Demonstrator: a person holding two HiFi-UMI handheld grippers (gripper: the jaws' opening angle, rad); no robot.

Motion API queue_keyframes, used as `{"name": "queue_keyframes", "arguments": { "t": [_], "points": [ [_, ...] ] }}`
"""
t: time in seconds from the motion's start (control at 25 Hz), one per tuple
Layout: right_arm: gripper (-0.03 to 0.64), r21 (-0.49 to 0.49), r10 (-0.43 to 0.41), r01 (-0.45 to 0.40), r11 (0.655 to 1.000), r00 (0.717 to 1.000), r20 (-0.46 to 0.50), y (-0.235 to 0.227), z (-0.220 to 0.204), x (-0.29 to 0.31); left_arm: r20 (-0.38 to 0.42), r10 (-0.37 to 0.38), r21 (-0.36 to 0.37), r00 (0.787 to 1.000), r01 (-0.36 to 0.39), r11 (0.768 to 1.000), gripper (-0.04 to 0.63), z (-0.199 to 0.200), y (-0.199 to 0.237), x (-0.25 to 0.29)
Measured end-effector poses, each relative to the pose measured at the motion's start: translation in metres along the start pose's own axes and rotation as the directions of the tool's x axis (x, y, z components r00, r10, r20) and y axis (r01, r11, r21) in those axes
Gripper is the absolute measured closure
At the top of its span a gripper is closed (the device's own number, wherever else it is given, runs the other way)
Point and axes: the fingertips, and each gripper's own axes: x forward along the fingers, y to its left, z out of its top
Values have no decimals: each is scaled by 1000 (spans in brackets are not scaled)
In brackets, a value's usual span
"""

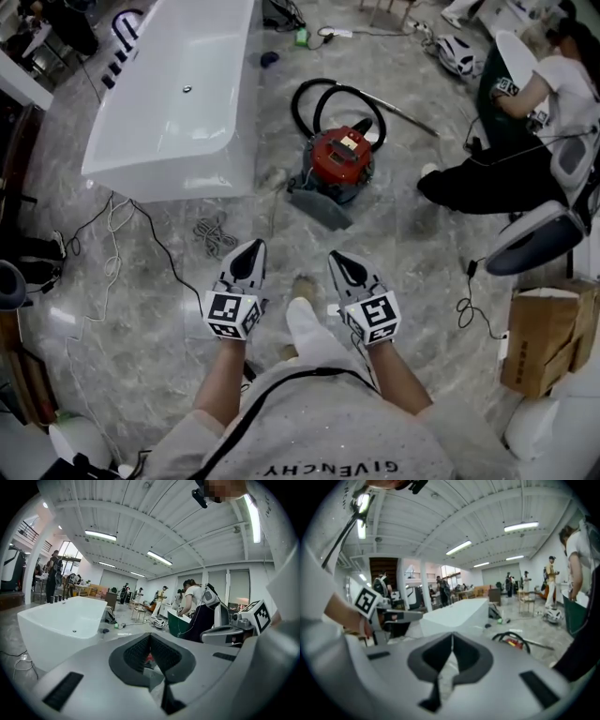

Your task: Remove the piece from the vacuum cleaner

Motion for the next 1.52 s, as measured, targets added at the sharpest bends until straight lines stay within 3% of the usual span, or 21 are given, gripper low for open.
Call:
{"name": "queue_keyframes", "arguments": {
  "t": [0.24,0.56,0.76,0.92,1.08,1.16,1.28,1.4,1.52],
  "points": [
    [601,41,-22,23,999,999,-42,-46,-4,24,-84,-70,-3,994,70,998,575,-7,-5,62],
    [601,100,-28,38,994,995,-95,-76,-23,45,-107,-174,-72,979,167,983,574,-11,-12,107],
    [601,162,-59,78,984,991,-121,-93,-39,59,-178,-253,-85,951,241,967,574,-31,-15,142],
    [601,198,-69,106,974,980,-185,-110,-61,71,-245,-332,-110,911,314,943,574,-54,-22,174],
    [600,206,-63,118,971,965,-256,-124,-84,93,-330,-394,-127,858,374,919,572,-84,-22,206],
    [600,186,-42,100,977,956,-292,-130,-96,109,-366,-439,-160,821,409,898,534,-100,-22,224],
    [594,197,-30,101,975,942,-334,-142,-117,132,-430,-501,-208,751,458,864,408,-129,-23,248],
    [548,226,-30,122,966,927,-375,-158,-140,150,-501,-516,-178,695,501,847,369,-158,-21,268],
    [516,212,-44,146,966,905,-424,-177,-163,166,-566,-498,-122,657,531,839,359,-190,-12,290]
  ]
}}
